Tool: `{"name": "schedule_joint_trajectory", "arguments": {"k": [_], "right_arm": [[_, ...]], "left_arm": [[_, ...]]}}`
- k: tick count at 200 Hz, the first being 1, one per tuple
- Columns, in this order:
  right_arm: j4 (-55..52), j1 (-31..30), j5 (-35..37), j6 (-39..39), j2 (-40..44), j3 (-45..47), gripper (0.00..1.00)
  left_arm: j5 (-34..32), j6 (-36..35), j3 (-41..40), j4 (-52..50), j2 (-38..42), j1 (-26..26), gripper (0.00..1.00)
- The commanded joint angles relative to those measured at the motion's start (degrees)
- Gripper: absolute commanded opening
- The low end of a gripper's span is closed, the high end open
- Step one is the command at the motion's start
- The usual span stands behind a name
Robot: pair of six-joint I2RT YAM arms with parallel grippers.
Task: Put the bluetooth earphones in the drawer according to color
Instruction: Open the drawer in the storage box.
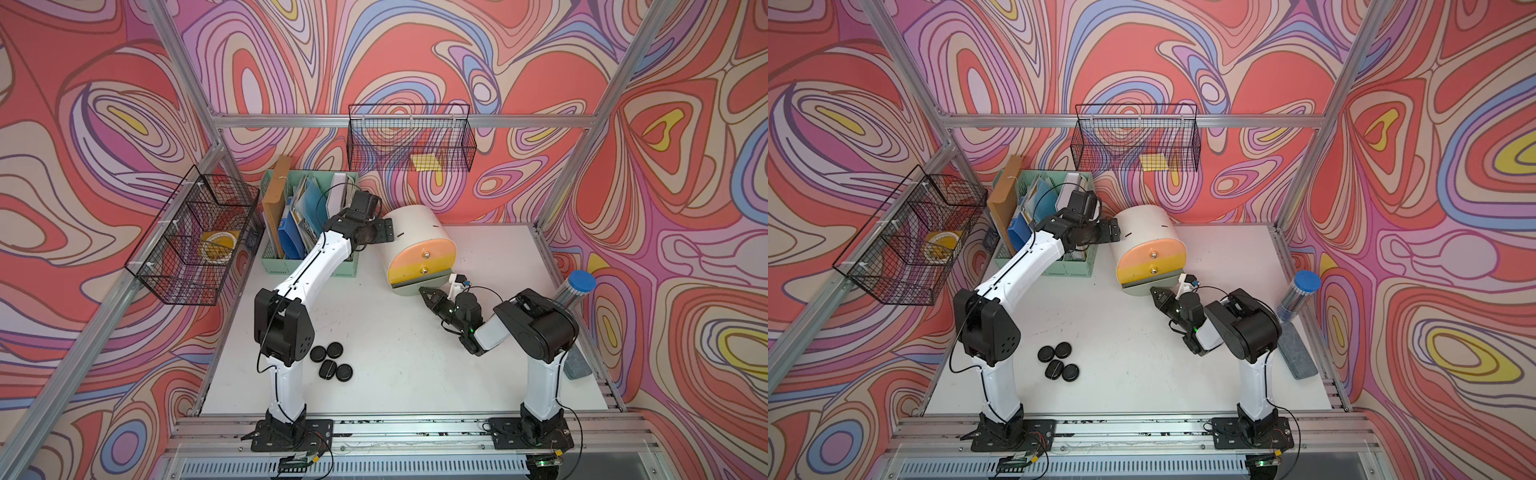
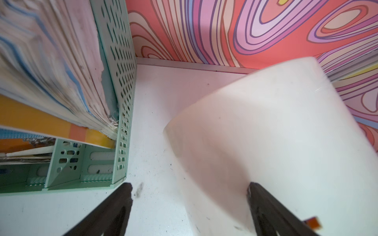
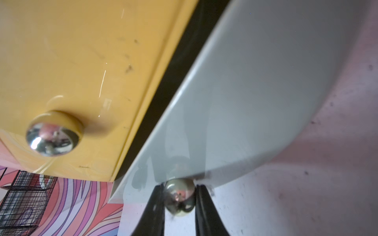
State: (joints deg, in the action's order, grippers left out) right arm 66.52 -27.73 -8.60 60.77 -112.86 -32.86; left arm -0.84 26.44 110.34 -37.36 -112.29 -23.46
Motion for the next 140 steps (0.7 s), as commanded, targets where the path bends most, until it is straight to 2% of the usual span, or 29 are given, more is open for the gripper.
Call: {"name": "schedule_joint_trajectory", "arguments": {"k": [1, 78, 108, 140], "right_arm": [[-5.7, -0.7, 0.0, -1.4, 3.4, 1.9, 0.0], [-19.2, -1.6, 2.2, -3.4, 14.6, 3.5, 0.0], [-23.6, -2.0, 2.4, -3.7, 17.4, 3.1, 0.0], [-25.3, -2.5, 3.3, -4.1, 18.5, 3.5, 0.0]], "left_arm": [[-0.1, -0.5, -1.7, -4.6, -2.3, -0.3, 0.93], [0.6, 0.5, -5.0, -2.7, 0.5, -0.1, 0.93], [0.1, 0.3, -5.5, -3.7, 1.2, -0.2, 0.93], [1.2, 1.3, -9.5, -2.2, 4.3, -0.2, 0.92]]}}
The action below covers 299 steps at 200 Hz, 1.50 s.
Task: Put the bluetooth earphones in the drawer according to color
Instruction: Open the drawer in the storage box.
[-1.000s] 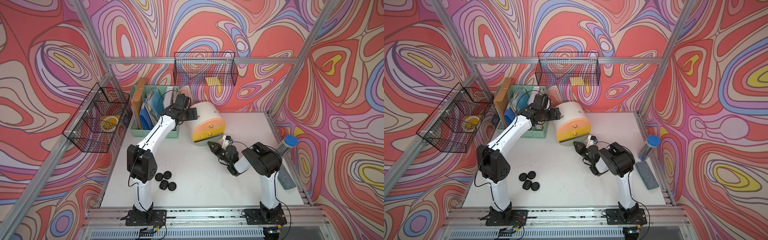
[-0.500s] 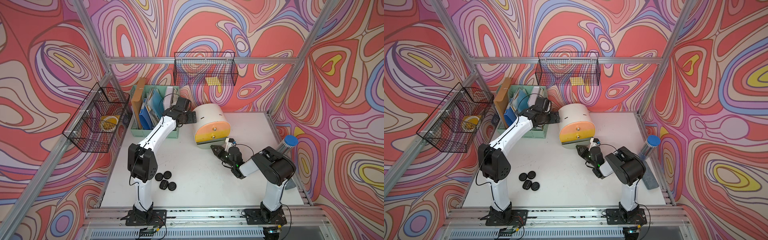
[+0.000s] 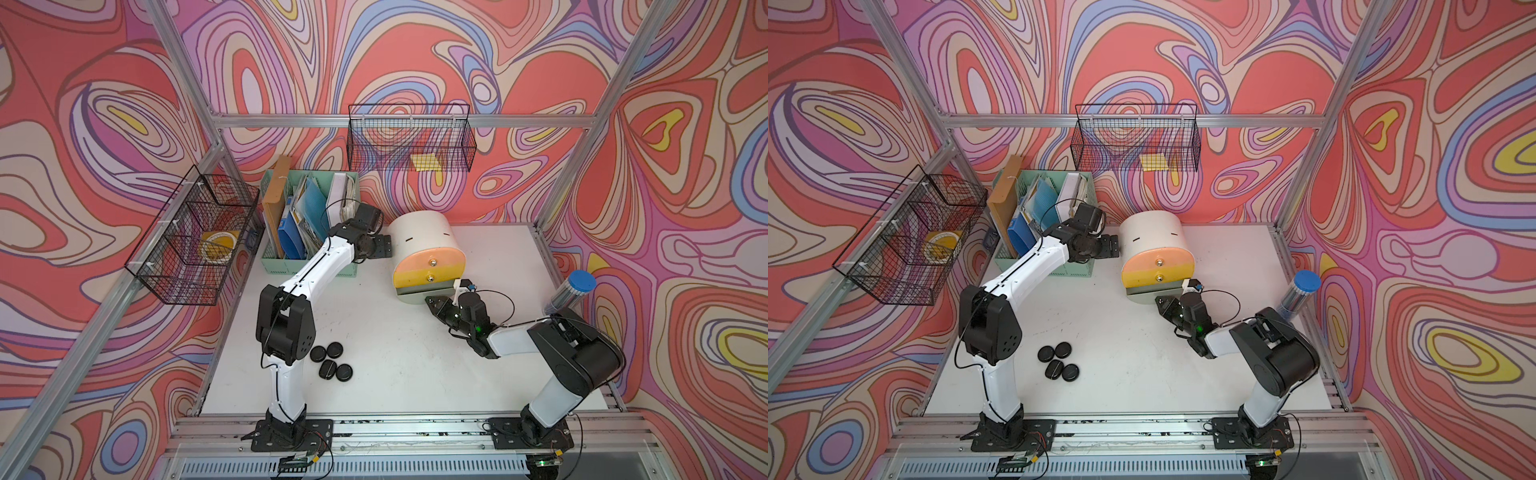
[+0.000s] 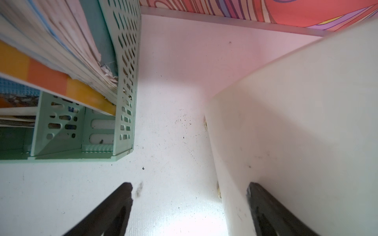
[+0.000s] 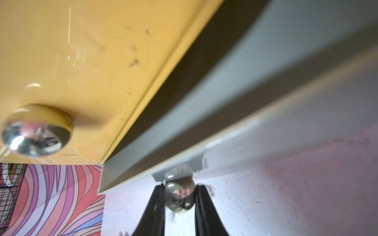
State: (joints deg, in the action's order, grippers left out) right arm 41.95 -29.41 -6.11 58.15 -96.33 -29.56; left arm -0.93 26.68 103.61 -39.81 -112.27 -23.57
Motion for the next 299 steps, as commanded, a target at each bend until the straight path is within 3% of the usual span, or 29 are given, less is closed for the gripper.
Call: {"name": "schedule_joint_trajectory", "arguments": {"k": [1, 43, 84, 194, 299], "right_arm": [[-0.8, -0.8, 0.8, -1.5, 2.0, 0.3, 0.0], [-2.7, -0.8, 1.2, -2.1, 2.9, -0.5, 0.0], [-4.2, -0.8, 1.3, -2.8, 3.3, -1.6, 0.0], [-13.3, -4.3, 4.1, -4.0, 10.1, -1.8, 0.0], [-14.4, -12.2, 10.9, -1.6, 15.3, 5.3, 0.0]], "left_arm": [[1.4, 1.1, -3.0, 0.3, 4.4, -0.1, 0.92], [1.2, 2.2, -14.0, 6.1, 15.1, -2.2, 0.91], [5.5, -3.0, -24.3, 15.7, 23.4, -6.1, 0.94], [1.2, -3.7, -19.7, 17.9, 14.3, -8.5, 0.95], [0.3, -2.8, -19.0, 17.9, 12.5, -8.5, 0.96]]}}
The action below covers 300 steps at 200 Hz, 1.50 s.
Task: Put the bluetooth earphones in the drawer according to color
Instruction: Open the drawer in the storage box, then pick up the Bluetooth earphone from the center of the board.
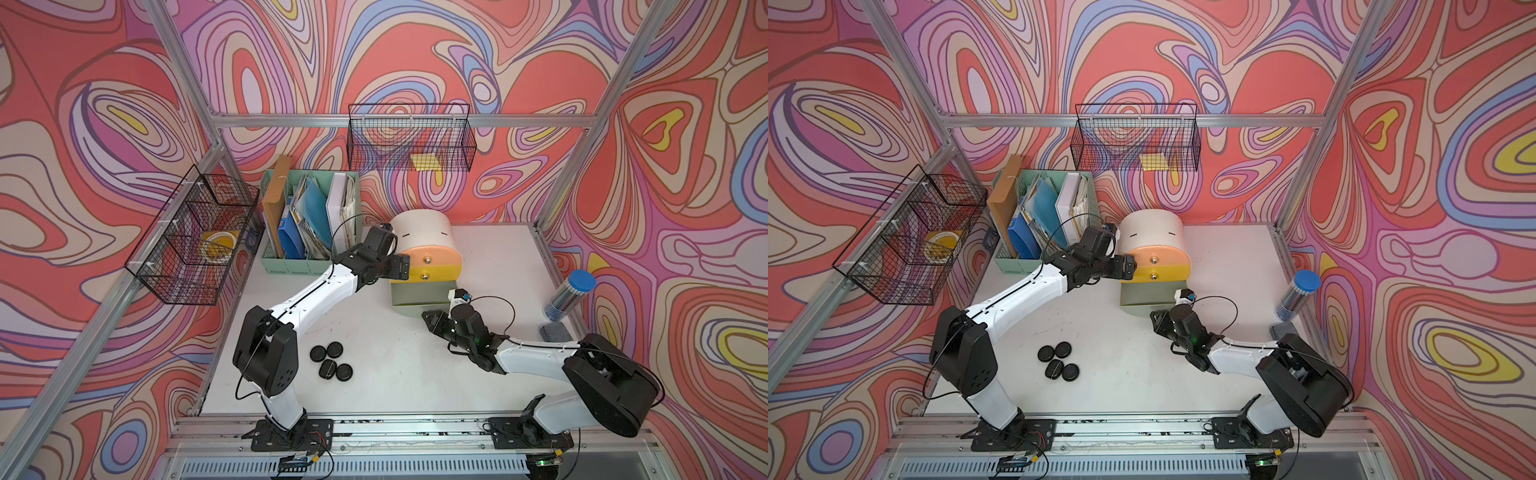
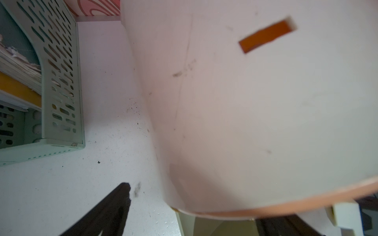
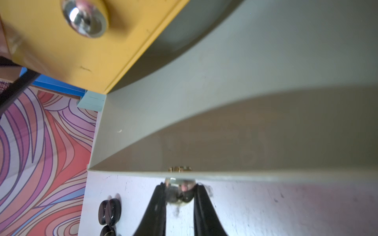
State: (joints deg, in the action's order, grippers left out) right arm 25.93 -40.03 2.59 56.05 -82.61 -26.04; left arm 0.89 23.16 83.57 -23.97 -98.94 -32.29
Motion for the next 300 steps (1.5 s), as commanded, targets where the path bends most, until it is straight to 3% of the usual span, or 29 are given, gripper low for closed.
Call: {"name": "schedule_joint_trajectory", "arguments": {"k": [1, 111, 130, 152, 172, 225, 300], "right_arm": [[1.6, -1.6, 2.3, 0.6, 1.7, 1.9, 0.0], [-0.6, -4.8, 4.8, 0.7, 6.1, 4.3, 0.0], [-6.6, -4.8, 6.2, -1.2, 8.9, 2.3, 0.19], [-14.3, -4.7, 8.6, -4.0, 12.3, -0.5, 0.49], [-21.5, -3.6, 9.2, -7.4, 14.2, -4.3, 0.61], [-32.1, 6.6, 3.0, -13.9, 14.9, -11.1, 0.67], [-39.7, 13.0, 8.5, -19.3, 7.0, -18.0, 0.74]], "left_arm": [[-1.5, 0.7, 1.1, 2.0, -0.9, 0.2, 0.96], [-0.8, 1.8, -1.2, 3.0, 0.0, 0.2, 0.96], [-0.3, 2.4, -2.5, 3.4, 1.1, 0.2, 0.96], [0.2, 2.8, -4.3, 3.8, 2.2, 0.2, 0.96], [0.3, 3.1, -5.7, 4.3, 2.6, 0.2, 0.96], [1.4, 3.4, -6.6, 4.8, 2.3, 0.2, 0.96], [1.3, 3.8, -7.0, 5.1, 2.3, 0.2, 0.96]]}}
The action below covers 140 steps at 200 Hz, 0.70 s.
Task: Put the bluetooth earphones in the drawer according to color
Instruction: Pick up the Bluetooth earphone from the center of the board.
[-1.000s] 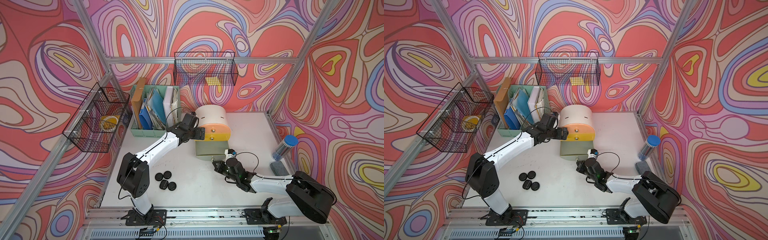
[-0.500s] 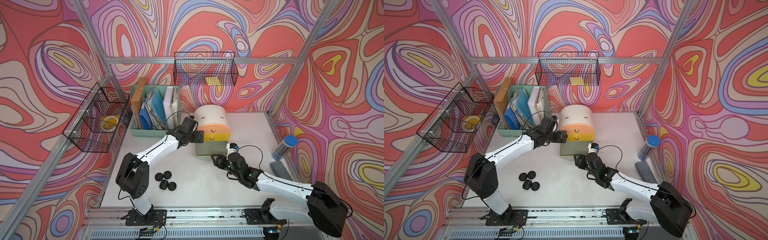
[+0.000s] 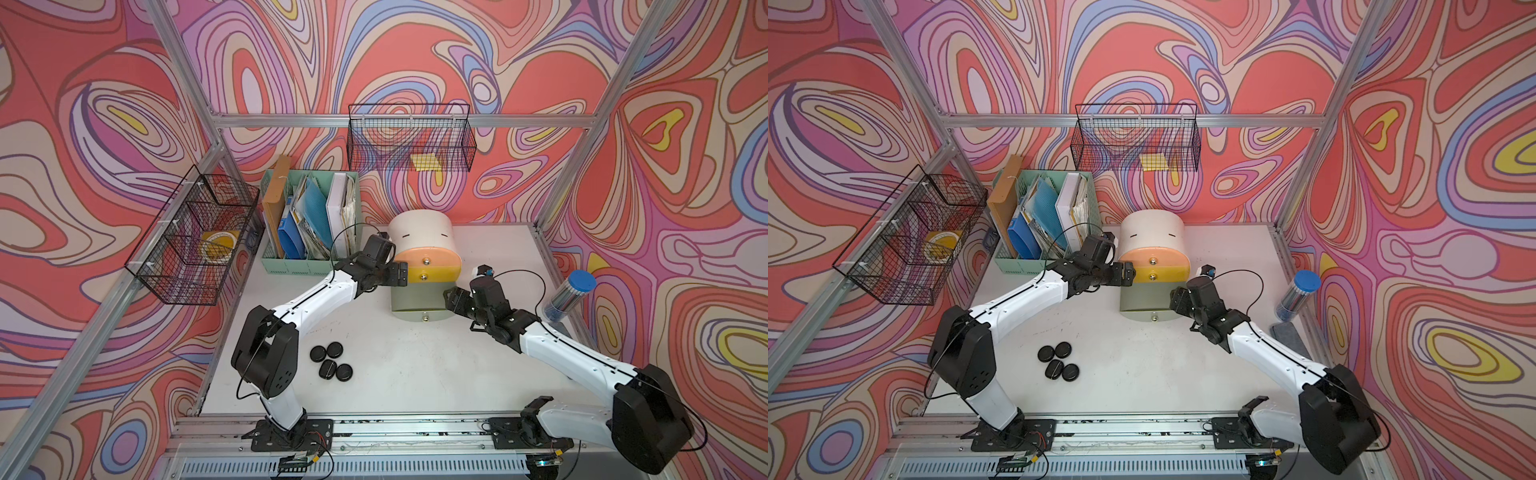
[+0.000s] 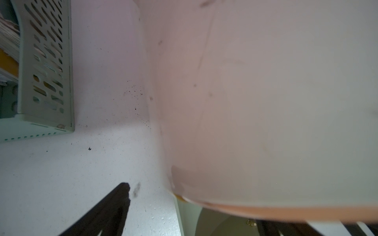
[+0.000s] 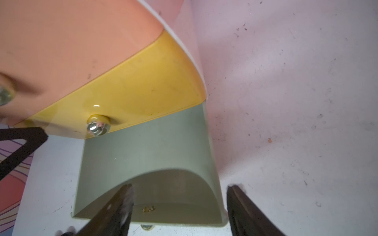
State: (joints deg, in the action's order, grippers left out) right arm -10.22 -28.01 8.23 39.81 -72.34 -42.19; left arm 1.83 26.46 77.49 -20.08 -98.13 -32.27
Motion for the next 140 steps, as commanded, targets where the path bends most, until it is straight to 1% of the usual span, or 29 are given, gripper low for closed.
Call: {"name": "schedule_joint_trajectory", "arguments": {"k": [1, 20, 43, 74, 90, 120, 133, 140], "right_arm": [[-3.6, 1.0, 3.0, -3.2, -3.4, -1.9, 0.73], [-4.4, 1.1, 3.8, -3.8, -6.0, -2.9, 0.74], [-5.0, 1.0, 3.5, -3.8, -6.8, -2.7, 0.73], [-5.9, 1.1, 5.7, -4.2, -3.4, -1.1, 0.72], [-6.1, 1.1, 4.8, -5.5, -1.1, -1.3, 0.72], [-5.9, 1.1, 3.2, -7.1, 2.3, -1.4, 0.8], [-7.0, 1.1, 3.6, -6.8, 3.4, -1.6, 0.85], [-8.3, 1.1, 4.4, -6.5, 4.0, -2.0, 0.9]], "left_arm": [[0.4, 0.5, -0.9, 1.2, 1.5, 0.2, 0.96], [0.1, 0.5, -1.0, 1.1, 1.5, 0.2, 0.96], [0.2, 0.8, -1.1, 0.8, 2.0, 0.2, 0.96], [2.4, 2.1, -4.3, 2.0, 6.6, 0.2, 0.96], [2.3, 3.1, -7.3, 2.7, 10.5, 0.2, 0.97], [-0.7, 4.5, -11.9, 0.1, 18.1, 0.2, 0.99], [-2.8, 5.9, -14.8, -1.7, 21.6, 0.2, 0.99], [-4.3, 7.3, -16.5, -2.9, 23.5, 0.2, 0.99]]}}
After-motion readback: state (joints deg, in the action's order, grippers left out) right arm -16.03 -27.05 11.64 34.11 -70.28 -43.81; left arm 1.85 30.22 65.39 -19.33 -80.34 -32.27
